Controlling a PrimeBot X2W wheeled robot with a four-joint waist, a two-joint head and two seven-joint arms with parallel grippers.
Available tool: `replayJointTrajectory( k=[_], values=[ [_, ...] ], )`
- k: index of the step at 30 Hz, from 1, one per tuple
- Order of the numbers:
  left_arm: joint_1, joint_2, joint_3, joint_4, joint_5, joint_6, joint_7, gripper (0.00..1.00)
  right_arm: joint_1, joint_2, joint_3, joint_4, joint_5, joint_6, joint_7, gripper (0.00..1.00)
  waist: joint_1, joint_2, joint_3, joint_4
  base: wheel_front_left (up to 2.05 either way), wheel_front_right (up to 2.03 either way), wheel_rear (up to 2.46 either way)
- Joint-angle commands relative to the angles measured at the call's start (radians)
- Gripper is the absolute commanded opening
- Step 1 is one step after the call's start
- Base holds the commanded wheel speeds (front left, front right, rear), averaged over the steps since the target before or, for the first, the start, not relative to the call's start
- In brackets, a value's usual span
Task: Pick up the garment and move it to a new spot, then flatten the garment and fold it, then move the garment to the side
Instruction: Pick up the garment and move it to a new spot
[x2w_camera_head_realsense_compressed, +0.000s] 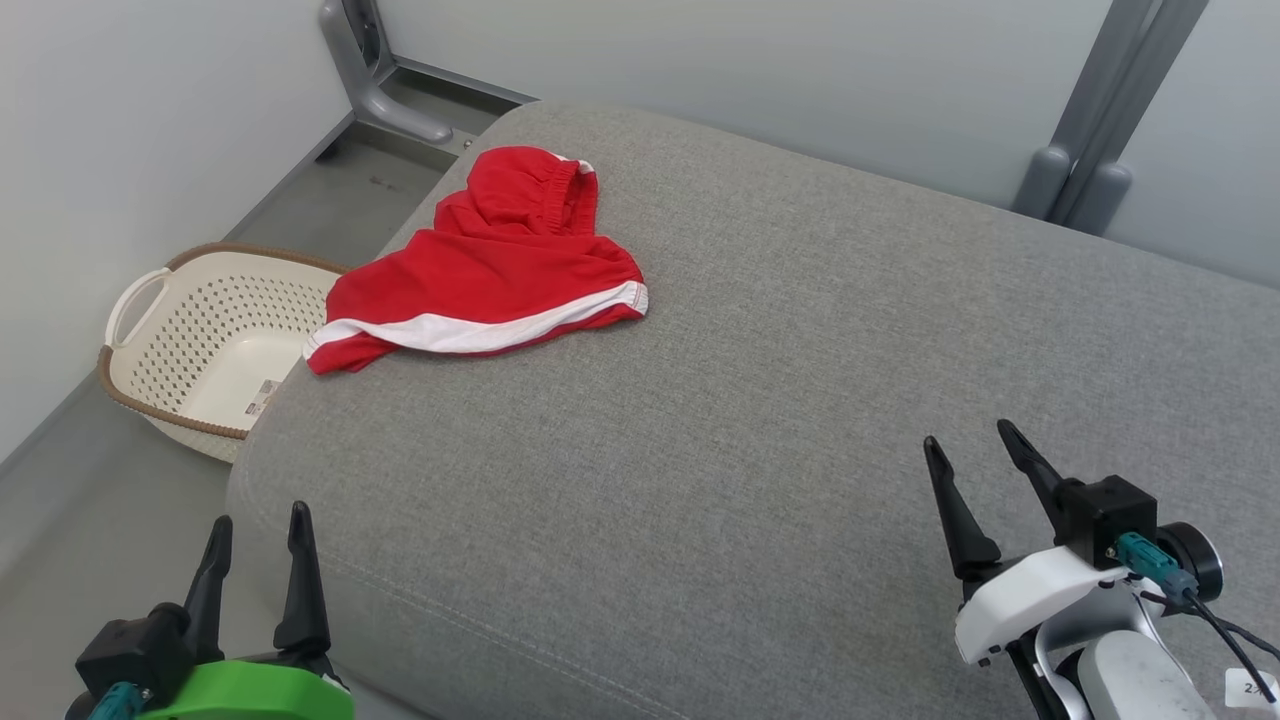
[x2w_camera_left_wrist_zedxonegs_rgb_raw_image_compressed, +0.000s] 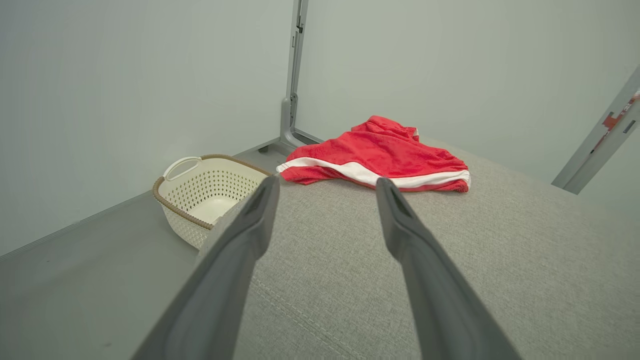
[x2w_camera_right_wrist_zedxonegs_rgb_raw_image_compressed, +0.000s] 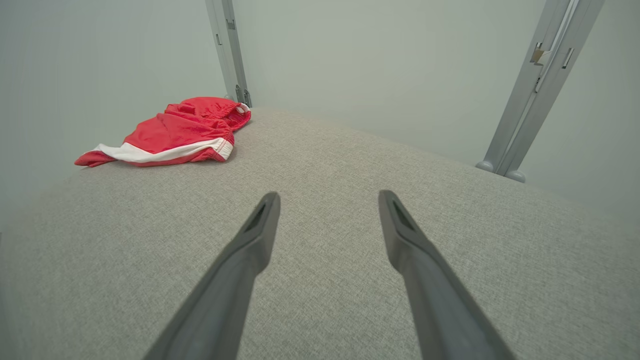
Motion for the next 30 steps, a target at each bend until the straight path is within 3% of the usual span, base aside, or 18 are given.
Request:
replayJointTrajectory(
  k=[1,9,17,24,30],
  values=[
    [-0.014,-0.002,-0.007,0.008,-0.007,-0.008,-0.003,1.00,-0.003,-0.006,-0.001,-0.002,0.000,-0.002,-0.002,1.00,0.0000,0.0000,0.004,-0.001,0.00,0.00,0.00],
    [-0.187,0.011,-0.046,0.128,-0.028,-0.054,0.044,1.00,-0.011,-0.036,0.004,-0.049,-0.012,-0.002,0.027,1.00,0.0000,0.0000,0.062,-0.036,0.00,0.00,0.00],
    [-0.552,0.040,-0.013,0.457,-0.156,-0.092,0.132,1.00,-0.106,-0.141,0.064,-0.189,-0.019,-0.002,0.130,1.00,0.0000,0.0000,0.251,-0.198,0.00,0.00,0.00],
    [-0.767,0.068,0.035,0.662,-0.255,-0.093,0.213,1.00,-0.139,-0.210,0.049,-0.341,-0.027,-0.002,0.207,1.00,0.0000,0.0000,0.407,-0.295,0.00,0.00,0.00],
    [-0.861,0.114,0.088,0.806,-0.292,-0.043,0.237,1.00,-0.140,-0.232,0.028,-0.454,-0.034,-0.002,0.251,1.00,0.0000,0.0000,0.495,-0.353,0.00,0.00,0.00]
  ],
)
